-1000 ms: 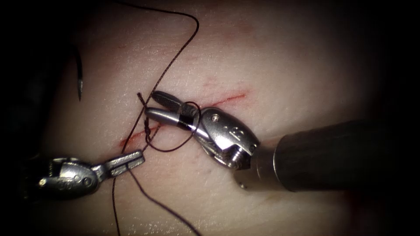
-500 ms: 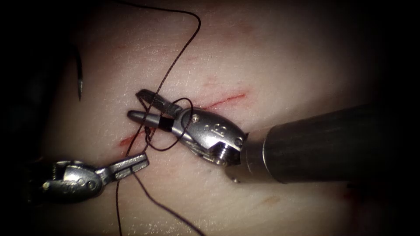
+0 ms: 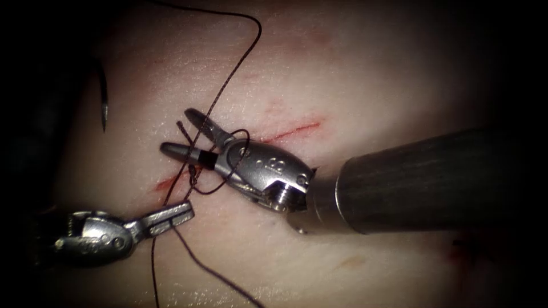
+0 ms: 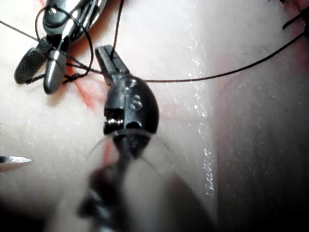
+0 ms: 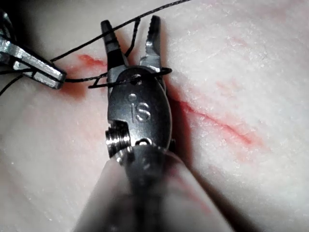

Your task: Wound Closure

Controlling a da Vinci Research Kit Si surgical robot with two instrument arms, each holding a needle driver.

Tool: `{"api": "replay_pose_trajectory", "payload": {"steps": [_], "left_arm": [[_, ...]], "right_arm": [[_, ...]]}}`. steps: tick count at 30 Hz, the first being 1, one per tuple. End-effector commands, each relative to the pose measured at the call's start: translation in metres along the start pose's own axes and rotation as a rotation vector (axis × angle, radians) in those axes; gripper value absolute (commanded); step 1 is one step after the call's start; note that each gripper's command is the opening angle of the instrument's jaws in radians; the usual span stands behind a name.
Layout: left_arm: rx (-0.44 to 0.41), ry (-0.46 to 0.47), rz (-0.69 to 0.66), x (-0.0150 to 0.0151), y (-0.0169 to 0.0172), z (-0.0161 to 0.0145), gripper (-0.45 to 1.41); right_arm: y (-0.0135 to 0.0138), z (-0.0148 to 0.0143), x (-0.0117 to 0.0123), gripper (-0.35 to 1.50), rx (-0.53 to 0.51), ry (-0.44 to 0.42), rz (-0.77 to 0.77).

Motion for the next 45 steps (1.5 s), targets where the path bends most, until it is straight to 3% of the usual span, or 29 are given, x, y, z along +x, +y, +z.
{"api": "replay_pose_trajectory", "payload": {"steps": [1,3,4,5,6,7,20,32,45], "left_arm": [[-0.003,0.0,-0.002,-0.0003,0.0009,0.0005,-0.45],[-0.003,0.0,-0.002,-0.0003,0.0009,0.0005,-0.45],[-0.003,0.0,-0.002,-0.0003,0.0009,0.0004,-0.45],[-0.004,0.0,-0.002,-0.0003,0.0009,0.0004,-0.45],[-0.004,0.0,-0.002,-0.0003,0.0009,0.0004,-0.45],[-0.004,0.0,-0.002,-0.0003,0.0009,0.0004,-0.45],[-0.014,-0.004,-0.023,-0.0001,-0.0011,-0.0003,-0.45],[0.039,-0.106,0.004,-0.0003,-0.013,-0.0027,-0.45],[0.105,-0.171,0.033,-0.001,-0.0238,-0.0025,-0.45]], "right_arm": [[-0.0007,0.0008,-0.0009,0.59,0.001,-0.003,0.001],[-0.0007,0.001,-0.0009,0.51,-0.001,-0.003,0.007],[-0.0007,0.0011,-0.0009,0.37,-0.002,-0.003,0.007],[-0.0008,0.0011,-0.0009,0.2,-0.001,-0.003,0.018],[-0.0008,0.0011,-0.001,-0.2,0.002,-0.002,0.017],[-0.001,0.001,-0.0011,-0.35,0.012,-0.005,0.02],[-0.0029,-0.0005,-0.0008,-0.35,0.016,0.009,0.037],[-0.003,-0.0047,-0.0012,-0.35,0.012,0.094,0.012],[-0.0049,-0.0058,-0.0034,-0.35,0.055,0.118,-0.031]]}}
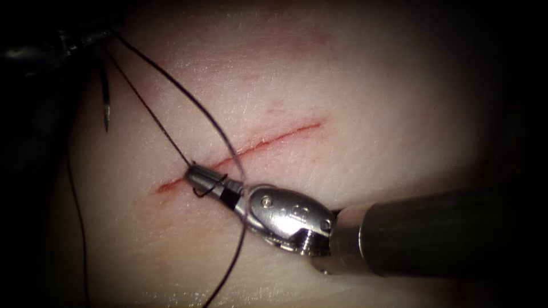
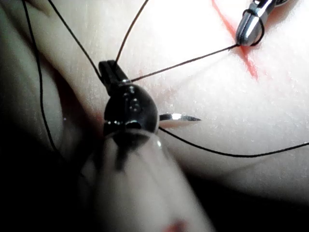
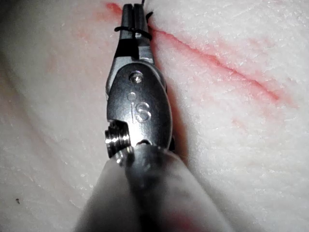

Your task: Wound Closure

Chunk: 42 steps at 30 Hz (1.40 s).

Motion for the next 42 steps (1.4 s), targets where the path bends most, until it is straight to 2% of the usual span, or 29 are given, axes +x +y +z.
{"api": "replay_pose_trajectory", "payload": {"steps": [1,10,11,17,28,34,42], "left_arm": [[0.0,0.001,0.003,-0.0003,0.0004,0.0007,-0.45],[0.064,-0.042,0.043,-0.0007,-0.0052,-0.0003,-0.45],[0.096,-0.063,0.065,-0.0009,-0.007,-0.0002,-0.45],[0.151,-0.099,0.12,-0.0013,-0.0102,0.0001,-0.45],[0.189,-0.122,0.132,-0.004,-0.0122,-0.0003,-0.45],[0.261,-0.157,0.152,-0.0047,-0.0132,-0.0009,-0.45],[0.275,-0.179,0.155,-0.0056,-0.014,-0.0017,-0.45]], "right_arm": [[-0.0009,0.0,-0.0011,-0.35,0.003,-0.002,0.002],[-0.0019,-0.0012,-0.0023,-0.35,0.016,0.0,-0.015],[-0.0021,-0.0016,-0.0026,-0.35,0.019,0.0,-0.019],[-0.0024,-0.0024,-0.0033,-0.35,0.026,0.0,-0.028],[-0.004,-0.004,-0.0049,-0.35,0.043,0.004,-0.057],[-0.0041,-0.0039,-0.0047,-0.35,0.042,0.007,-0.055],[-0.0044,-0.0042,-0.005,-0.35,0.044,0.007,-0.059]]}}
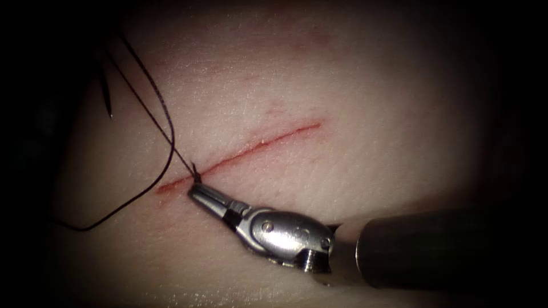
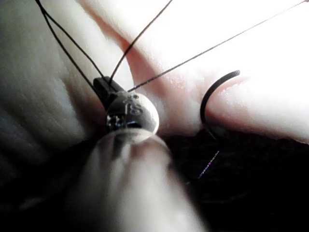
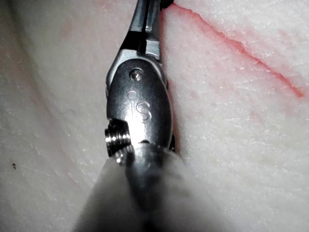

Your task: Wound Closure

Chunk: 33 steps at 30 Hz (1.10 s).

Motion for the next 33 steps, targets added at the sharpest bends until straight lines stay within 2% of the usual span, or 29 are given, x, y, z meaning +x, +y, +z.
{"api": "replay_pose_trajectory", "payload": {"steps": [1,4,5,6,7,8,10,11,15,20,21,25,27,28,29,32,33], "left_arm": [[-0.001,0.002,0.002,-0.0001,0.0005,0.0006,-0.45],[0.008,-0.005,0.003,0.0003,0.0012,0.0002,-0.45],[0.014,0.024,-0.013,0.001,0.0019,-0.0002,-0.45],[0.017,0.04,-0.017,0.0014,0.0024,-0.0005,-0.45],[0.017,0.04,-0.017,0.0014,0.0024,-0.0005,-0.45],[0.021,0.057,-0.028,0.0019,0.0029,-0.0007,-0.45],[0.022,0.084,-0.042,0.0031,0.0042,-0.0013,-0.45],[0.001,0.11,-0.058,0.0042,0.0054,-0.0017,-0.45],[-0.041,0.148,-0.083,0.006,0.0075,-0.0023,-0.45],[-0.096,0.204,-0.121,0.0083,0.0105,-0.0034,-0.45],[-0.126,0.238,-0.153,0.009,0.0118,-0.0043,-0.45],[-0.157,0.281,-0.188,0.0095,0.0128,-0.0055,-0.45],[-0.211,0.35,-0.23,0.01,0.0137,-0.0068,-0.45],[-0.211,0.35,-0.23,0.01,0.0137,-0.0068,-0.45],[-0.264,0.414,-0.277,0.0103,0.0145,-0.0078,-0.45],[-0.312,0.468,-0.301,0.0106,0.0154,-0.0087,-0.45],[-0.363,0.513,-0.322,0.011,0.0166,-0.0098,-0.45]], "right_arm": [[-0.001,0.0001,-0.001,-0.35,0.004,-0.001,0.002],[-0.0009,0.0005,-0.0008,-0.35,0.005,0.001,0.004],[-0.0009,0.0009,-0.0006,-0.35,0.021,0.01,0.006],[-0.0009,0.001,-0.0004,0.0,0.02,0.01,0.008],[-0.0009,0.001,-0.0004,0.0,0.02,0.01,0.008],[-0.0008,0.0011,-0.0002,0.46,0.019,0.009,0.01],[-0.0007,0.0012,0.0002,0.99,0.018,0.009,0.015],[-0.0006,0.0011,0.0006,1.2,0.019,0.009,0.024],[-0.0006,0.0009,0.0011,1.3,0.022,0.009,0.023],[-0.0006,0.0003,0.0016,1.31,0.022,0.027,0.018],[-0.0005,0.0,0.0017,1.25,0.024,0.03,0.02],[-0.0003,-0.0004,0.0018,1.15,0.026,0.033,0.022],[0.0003,-0.001,0.0023,1.04,0.029,0.035,0.024],[0.0003,-0.001,0.0023,1.04,0.029,0.035,0.024],[0.001,-0.0014,0.0031,0.99,0.029,0.03,0.011],[0.0018,-0.0016,0.0041,0.99,0.028,0.029,0.006],[0.0022,-0.0015,0.0051,0.99,0.029,0.017,-0.001]]}}
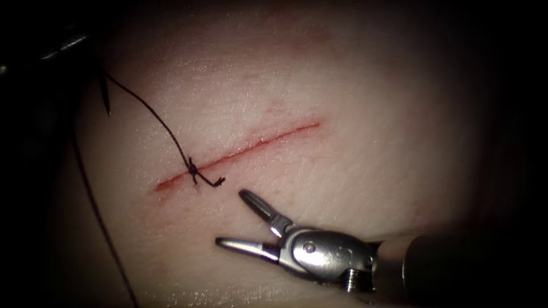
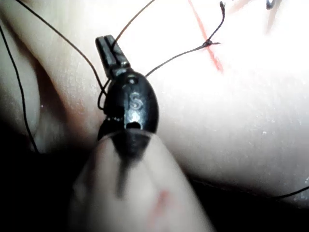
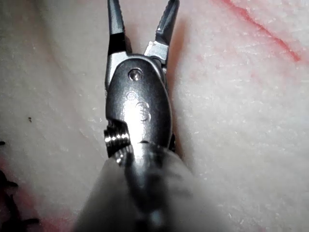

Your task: Wound Closure

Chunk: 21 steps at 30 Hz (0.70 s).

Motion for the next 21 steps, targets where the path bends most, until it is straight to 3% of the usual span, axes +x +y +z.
{"api": "replay_pose_trajectory", "payload": {"steps": [1,4,6,9,21], "left_arm": [[-0.024,0.016,-0.017,-0.0005,0.0012,0.0005,-0.45],[-0.059,0.049,-0.054,-0.0002,0.0027,0.0003,-0.45],[-0.135,0.087,-0.084,0.0004,0.0064,0.0002,-0.45],[-0.175,0.09,-0.082,0.0015,0.0093,-0.0001,-0.45],[-0.223,0.109,-0.083,0.0081,0.0134,-0.0026,-0.45]], "right_arm": [[-0.0003,0.0006,0.0005,0.99,0.01,-0.02,-0.009],[0.0001,0.0011,0.0016,0.99,0.02,-0.047,-0.011],[0.0007,0.0025,0.0035,1.01,0.032,-0.094,-0.022],[0.0011,0.004,0.0042,1.01,0.032,-0.12,-0.05],[0.002,0.0069,0.0039,0.98,0.026,-0.167,-0.085]]}}
